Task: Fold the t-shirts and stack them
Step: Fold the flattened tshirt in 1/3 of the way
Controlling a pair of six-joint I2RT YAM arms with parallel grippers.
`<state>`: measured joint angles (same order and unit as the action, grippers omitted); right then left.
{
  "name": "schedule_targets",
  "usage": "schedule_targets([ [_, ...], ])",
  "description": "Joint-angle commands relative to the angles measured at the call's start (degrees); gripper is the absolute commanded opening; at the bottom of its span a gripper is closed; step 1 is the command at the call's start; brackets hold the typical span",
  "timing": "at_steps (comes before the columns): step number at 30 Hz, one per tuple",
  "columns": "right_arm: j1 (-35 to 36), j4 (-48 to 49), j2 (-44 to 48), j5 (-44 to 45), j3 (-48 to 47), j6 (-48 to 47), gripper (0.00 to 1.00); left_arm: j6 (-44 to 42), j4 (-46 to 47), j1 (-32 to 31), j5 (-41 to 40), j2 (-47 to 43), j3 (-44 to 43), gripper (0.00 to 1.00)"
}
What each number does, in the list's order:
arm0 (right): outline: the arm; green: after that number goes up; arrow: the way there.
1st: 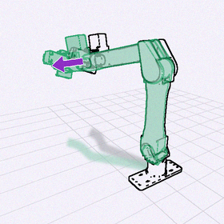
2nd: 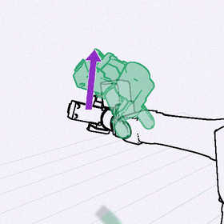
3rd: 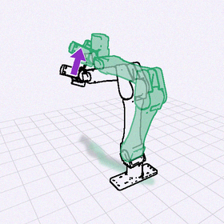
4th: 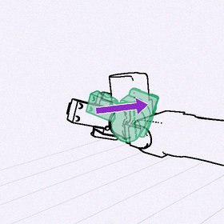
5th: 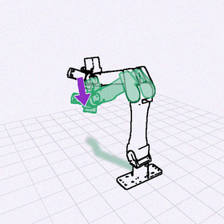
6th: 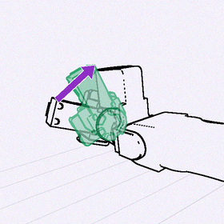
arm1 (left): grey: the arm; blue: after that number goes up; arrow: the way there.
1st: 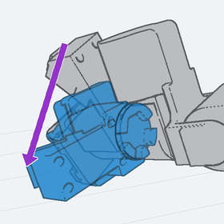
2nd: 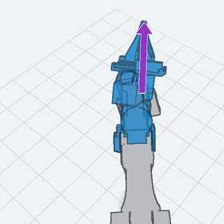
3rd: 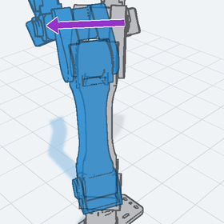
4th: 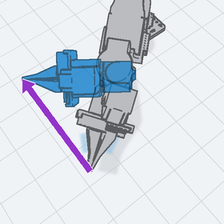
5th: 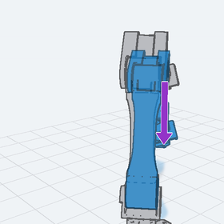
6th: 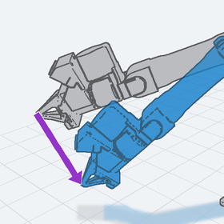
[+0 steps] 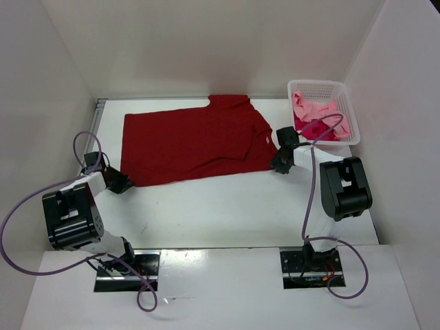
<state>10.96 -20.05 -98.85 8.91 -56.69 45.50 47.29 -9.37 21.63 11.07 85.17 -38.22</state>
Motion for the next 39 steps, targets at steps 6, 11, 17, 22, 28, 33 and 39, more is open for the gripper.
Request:
schedule_targets([
  [6, -0.41, 1.43, 0.4, 4.54, -0.01, 3.02, 0.01, -0.52, 1.46, 0.35, -2.19, 2.37, -2.65, 0.0],
  [11, -0.41, -2.44, 6.2, 4.02, 3.24, 3.02, 0.0, -2.19, -0.56, 0.35, -2.72, 1.15, -3.97, 0.0],
  [17, -1.46, -11.38, 17.34, -1.07, 8.6, 3.02, 0.0, -4.92, -4.95, 0.35, -2.72, -3.5, -2.83, 0.0],
  [22, -1.47, -17.65, 27.12, -8.28, 11.5, 5.74, 0.0, -5.45, -10.84, 2.02, 1.94, -8.52, 0.42, 0.0],
  [28, -1.47, -26.43, 32.13, -9.08, 10.89, 6.27, 0.0, -3.17, -20.94, 2.02, 3.34, -13.88, -1.77, 0.0],
  [33, -1.47, -31.0, 35.57, -8.56, 8.79, 5.75, 0.22, -0.27, -23.86, 2.02, 8.7, -16.34, 0.51, 0.16],
  [39, -1.47, -30.31, 33.91, -9.08, 4.84, 0.13, 0.49, -1.4, -23.24, 2.02, 7.04, -16.88, -4.13, 0.79],
])
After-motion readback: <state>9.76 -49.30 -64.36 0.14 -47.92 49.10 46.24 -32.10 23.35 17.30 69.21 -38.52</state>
